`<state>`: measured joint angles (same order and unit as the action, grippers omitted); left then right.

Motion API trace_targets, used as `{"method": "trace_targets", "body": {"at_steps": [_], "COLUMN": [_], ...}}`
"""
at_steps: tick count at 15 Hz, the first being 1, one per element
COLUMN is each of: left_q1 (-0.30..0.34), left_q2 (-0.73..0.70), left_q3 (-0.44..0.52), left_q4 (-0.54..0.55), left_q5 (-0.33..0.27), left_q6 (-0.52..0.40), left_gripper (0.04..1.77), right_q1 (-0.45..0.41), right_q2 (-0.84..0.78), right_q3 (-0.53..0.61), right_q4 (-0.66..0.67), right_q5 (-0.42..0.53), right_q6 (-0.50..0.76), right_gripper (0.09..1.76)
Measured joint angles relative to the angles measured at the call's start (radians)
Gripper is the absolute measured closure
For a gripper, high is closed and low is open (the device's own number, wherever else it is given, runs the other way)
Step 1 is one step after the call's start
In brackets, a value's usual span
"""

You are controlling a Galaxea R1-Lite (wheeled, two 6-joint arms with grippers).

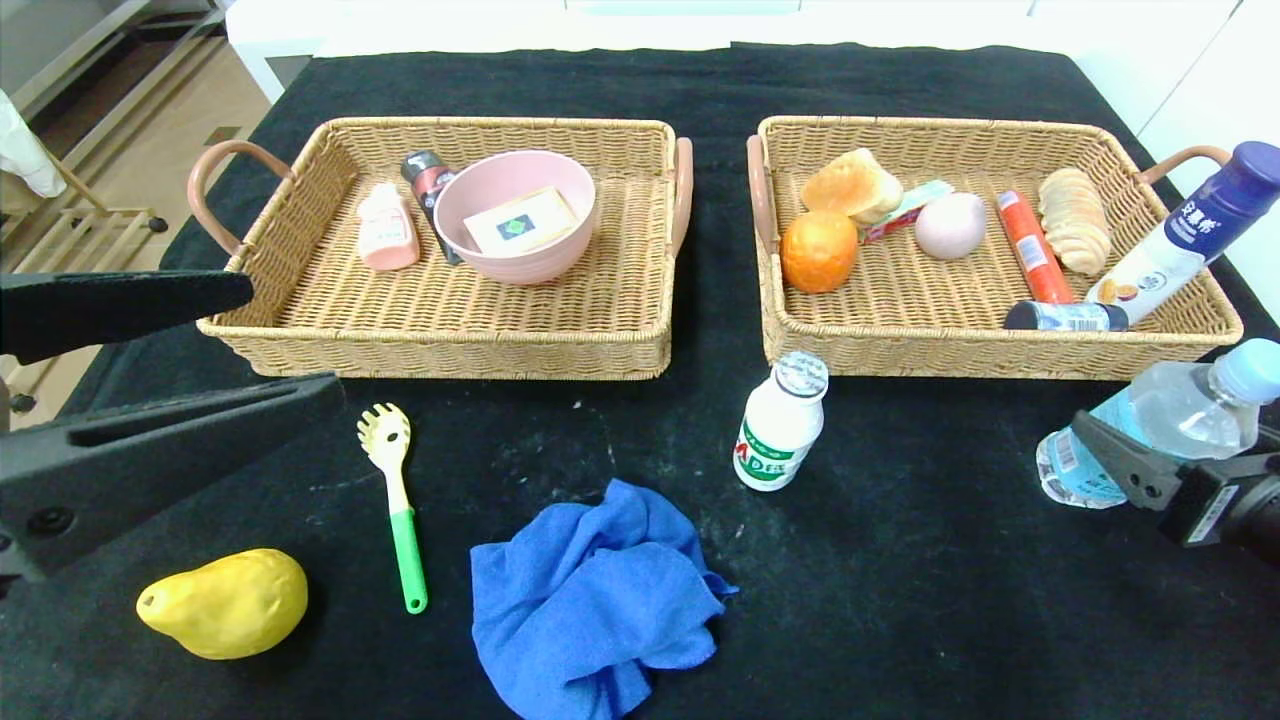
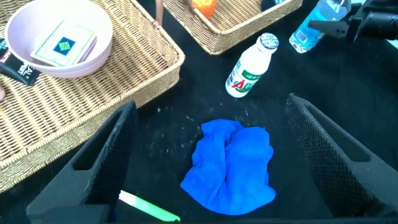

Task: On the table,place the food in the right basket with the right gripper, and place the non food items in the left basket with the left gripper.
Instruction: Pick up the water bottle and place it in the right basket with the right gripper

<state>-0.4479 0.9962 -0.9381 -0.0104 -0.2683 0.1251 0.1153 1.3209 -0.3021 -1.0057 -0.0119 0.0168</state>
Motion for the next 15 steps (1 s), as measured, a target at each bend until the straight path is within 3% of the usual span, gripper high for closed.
{"method": "trace_targets", "body": {"at_steps": [6, 10, 12, 15], "left_q1": [0.000, 0.000, 0.000, 0.000], "left_q2": [0.000, -0.002, -0.002, -0.002], "left_q3": [0.000, -0.001, -0.001, -0.001], "left_q4": [0.000, 0.000, 0.000, 0.000], "left_q5": [0.000, 0.000, 0.000, 0.000], "left_q6": [0.000, 0.000, 0.000, 0.001], "left_gripper": [0.09, 0.09, 0.09, 0.09], "right_q1": [0.000, 0.001, 0.001, 0.002], "right_q2": [0.022, 0.026, 0.025, 0.024], "right_q3": [-0.005, -0.002, -0.002, -0.002], "right_q4": [-0.027, -0.029, -0.029, -0.028], "right_q5": [-0.021, -0.022, -0.021, -0.020], "right_q6": [0.003, 0.004, 0.005, 0.006], "right_gripper": [0.14, 0.77, 0.88, 0.93]}}
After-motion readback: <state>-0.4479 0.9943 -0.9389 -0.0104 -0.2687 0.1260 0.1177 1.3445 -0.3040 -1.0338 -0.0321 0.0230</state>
